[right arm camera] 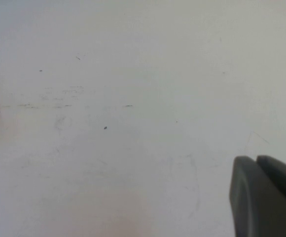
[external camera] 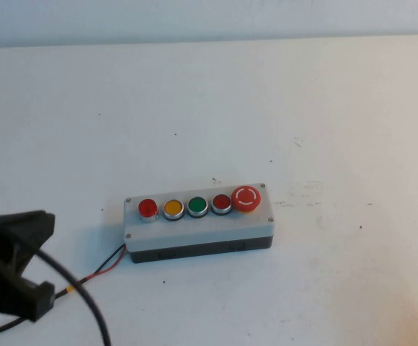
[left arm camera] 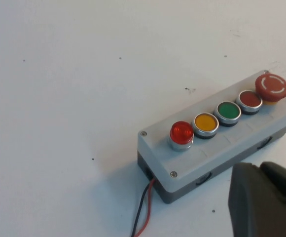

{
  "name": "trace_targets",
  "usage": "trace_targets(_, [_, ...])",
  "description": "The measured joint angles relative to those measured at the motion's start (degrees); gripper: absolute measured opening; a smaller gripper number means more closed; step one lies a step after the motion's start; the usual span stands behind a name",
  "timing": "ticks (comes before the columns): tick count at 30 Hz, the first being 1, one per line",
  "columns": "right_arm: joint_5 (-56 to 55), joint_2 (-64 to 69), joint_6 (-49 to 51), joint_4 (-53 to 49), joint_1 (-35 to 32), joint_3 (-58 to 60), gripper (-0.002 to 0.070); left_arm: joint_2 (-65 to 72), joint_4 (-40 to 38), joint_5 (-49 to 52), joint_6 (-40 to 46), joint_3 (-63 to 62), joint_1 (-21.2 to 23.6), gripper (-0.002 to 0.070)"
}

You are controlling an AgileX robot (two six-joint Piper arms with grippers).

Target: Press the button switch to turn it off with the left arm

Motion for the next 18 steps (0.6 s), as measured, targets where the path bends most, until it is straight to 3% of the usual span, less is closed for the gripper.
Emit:
trace_targets(9, [0.0, 0.0, 0.0, 0.0, 0.0, 0.0, -0.0016, -17.2, 2.7, -1.1, -0.1, 9.8, 0.0, -0.0003])
trace_targets(18, [0.0, 0.0, 0.0, 0.0, 0.0, 0.0, -0.0016, -21.0, 7.1, -2.5, -1.2, 13.0, -0.1, -0.0003])
